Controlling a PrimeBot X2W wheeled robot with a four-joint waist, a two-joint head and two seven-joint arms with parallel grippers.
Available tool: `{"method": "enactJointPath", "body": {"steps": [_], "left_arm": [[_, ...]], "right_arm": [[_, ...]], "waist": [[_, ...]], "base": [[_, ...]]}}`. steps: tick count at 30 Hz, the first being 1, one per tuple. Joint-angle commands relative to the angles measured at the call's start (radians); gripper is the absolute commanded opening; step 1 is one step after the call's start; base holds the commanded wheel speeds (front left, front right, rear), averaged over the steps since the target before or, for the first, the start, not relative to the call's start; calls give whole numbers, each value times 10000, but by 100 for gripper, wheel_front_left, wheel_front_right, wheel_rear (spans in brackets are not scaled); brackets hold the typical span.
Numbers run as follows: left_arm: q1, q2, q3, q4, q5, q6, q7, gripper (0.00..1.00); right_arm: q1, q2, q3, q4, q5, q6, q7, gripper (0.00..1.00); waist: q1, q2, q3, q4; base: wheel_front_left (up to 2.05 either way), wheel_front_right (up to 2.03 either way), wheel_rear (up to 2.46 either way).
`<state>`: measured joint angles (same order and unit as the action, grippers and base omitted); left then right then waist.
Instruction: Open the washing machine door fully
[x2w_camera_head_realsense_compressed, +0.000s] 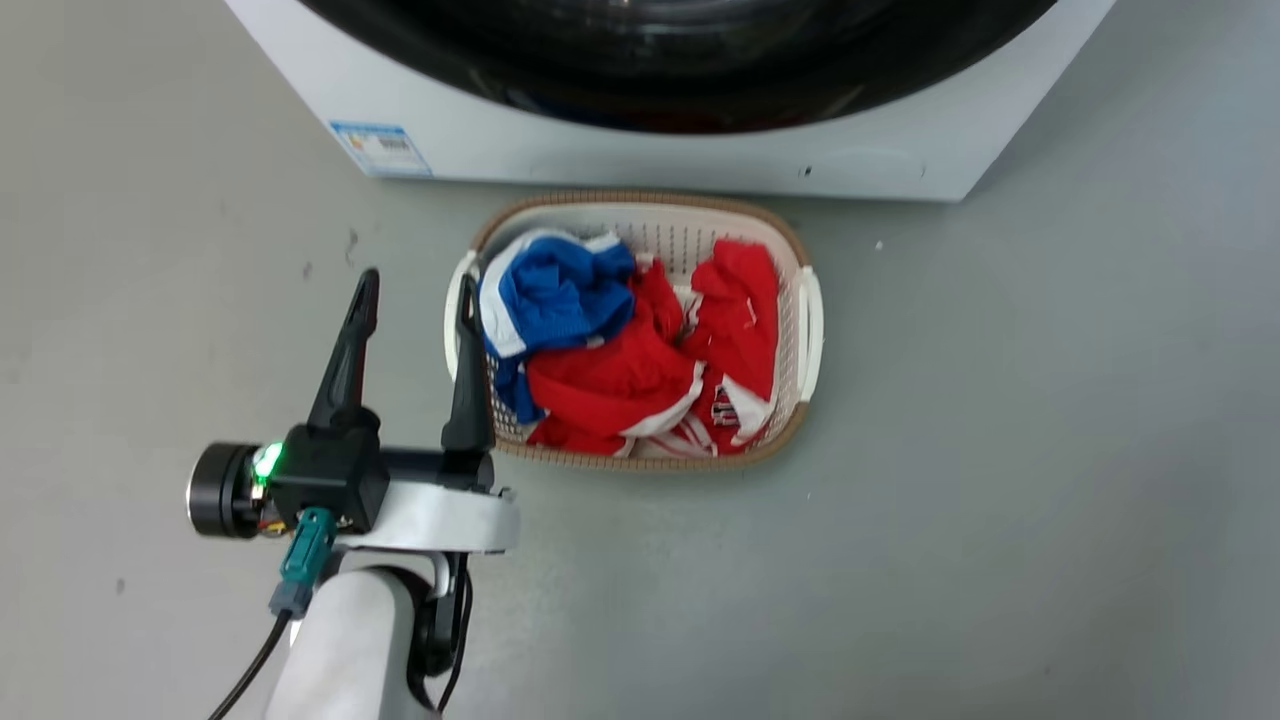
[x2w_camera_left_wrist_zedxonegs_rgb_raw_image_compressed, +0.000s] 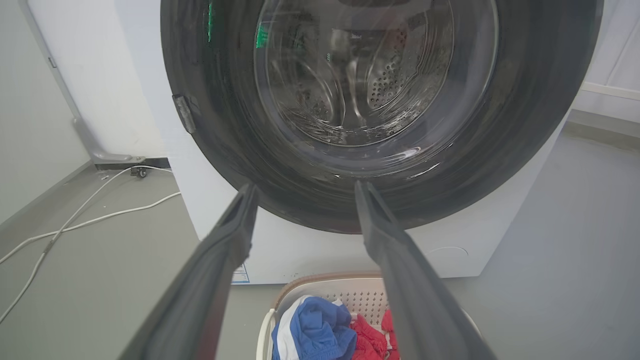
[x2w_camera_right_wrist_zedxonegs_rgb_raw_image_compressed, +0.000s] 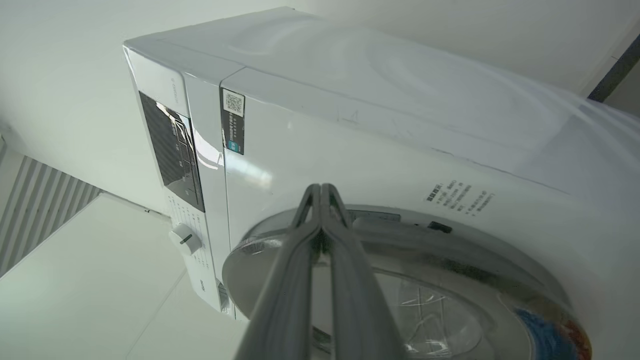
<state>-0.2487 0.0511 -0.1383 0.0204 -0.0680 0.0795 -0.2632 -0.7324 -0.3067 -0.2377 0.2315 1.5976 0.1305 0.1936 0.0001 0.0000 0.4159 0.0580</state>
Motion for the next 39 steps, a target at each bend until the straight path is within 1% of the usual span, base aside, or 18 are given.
{"method": "enactJointPath", "body": {"steps": [1,7,10,14,18,22,29,31,39], "left_arm": [[-265,-15,-60,-71,-46,6,-24,100],[-841,-12,-260,-133,-151,79,-24,100],[-977,-14,-302,-114,-159,101,-24,100],[-1125,-14,-278,-149,-222,146,-24,100],[-1136,-12,-268,-166,-193,150,-24,100],[-1222,-12,-275,-159,-193,131,-24,100],[-1230,-12,-379,-128,-195,139,-24,100],[-1202,-12,-386,-99,-206,151,-24,100],[-1007,-12,-373,-8,-276,175,-24,100]], "right_arm": [[-513,-165,115,146,-67,4,127,0],[-2281,-749,595,810,-371,4,637,0],[-2966,-911,940,1153,-532,4,939,0],[-3593,-1094,1428,1430,-603,4,1628,0],[-4075,-1213,1797,1737,-780,4,2006,0],[-4419,-1344,2177,2110,-1034,3,2408,0],[-4771,-1338,2937,2534,-1344,4,3257,0],[-4796,-1298,2995,2596,-1247,6,3466,0],[-4179,-1186,3235,2174,-937,29,4220,0]], "waist": [[-1,0,767,198],[-1,0,1687,409],[-1,0,2001,475],[-1,0,2296,547],[-1,0,2412,605],[-1,0,2459,661],[-1,0,2457,722],[-1,0,2427,734],[-1,0,2110,708]], "base": [[0,0,0],[0,0,0],[0,0,0],[0,0,0],[0,0,0],[0,0,0],[0,0,0],[0,0,0],[0,0,0]]}}
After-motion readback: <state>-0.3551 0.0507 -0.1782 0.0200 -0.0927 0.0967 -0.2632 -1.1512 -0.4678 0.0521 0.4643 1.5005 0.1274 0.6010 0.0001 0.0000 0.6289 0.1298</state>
